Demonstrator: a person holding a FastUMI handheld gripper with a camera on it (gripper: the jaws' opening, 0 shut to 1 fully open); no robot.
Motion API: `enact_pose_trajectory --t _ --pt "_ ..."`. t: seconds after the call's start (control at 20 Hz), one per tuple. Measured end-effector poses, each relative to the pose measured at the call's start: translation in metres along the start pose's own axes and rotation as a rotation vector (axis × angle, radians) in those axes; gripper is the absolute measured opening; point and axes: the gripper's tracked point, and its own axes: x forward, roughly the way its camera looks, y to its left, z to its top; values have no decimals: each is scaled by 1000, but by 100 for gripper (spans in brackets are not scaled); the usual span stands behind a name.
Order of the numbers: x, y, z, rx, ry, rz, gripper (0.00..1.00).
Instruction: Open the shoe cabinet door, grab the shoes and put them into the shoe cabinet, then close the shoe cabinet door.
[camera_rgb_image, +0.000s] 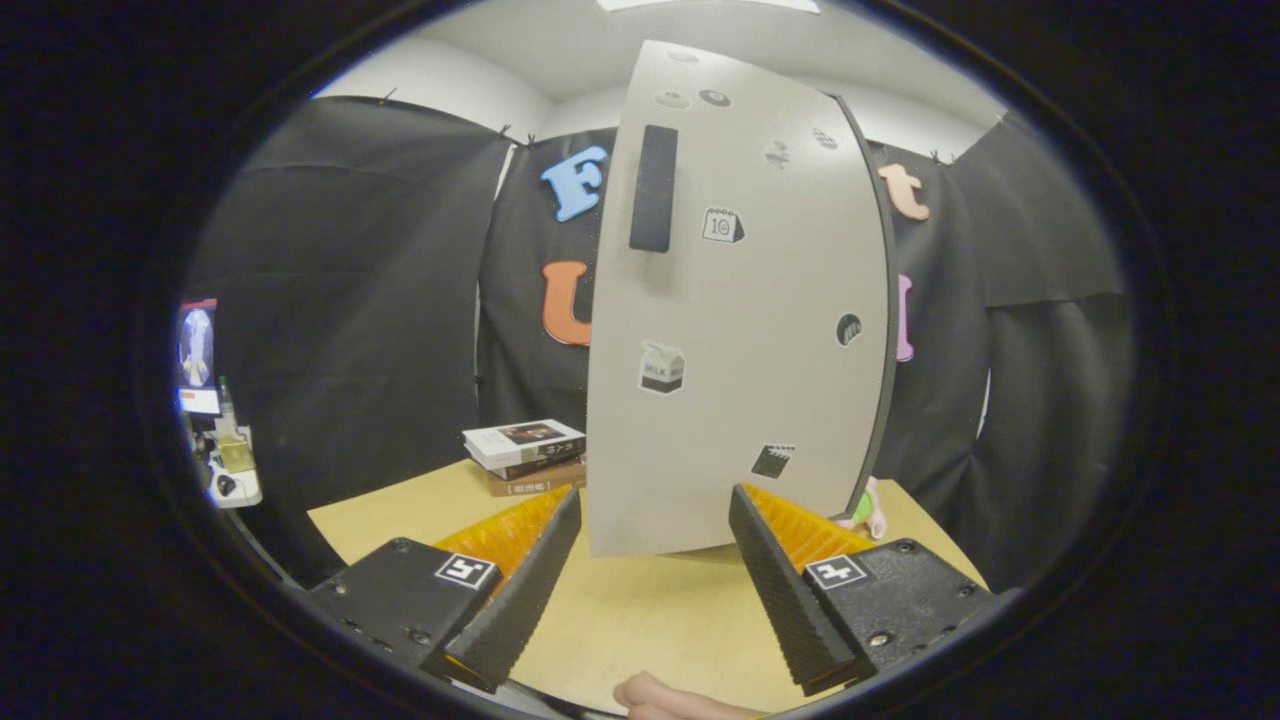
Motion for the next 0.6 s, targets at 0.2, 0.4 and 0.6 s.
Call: enact_pose_trajectory --t 0.2,0.4,0.6 --pt "-10 -5 1 14 10 -14 98" --pt "-17 -8 -2 27 27 -13 98" --pt "-21 -15 -3 41 28 -27 98"
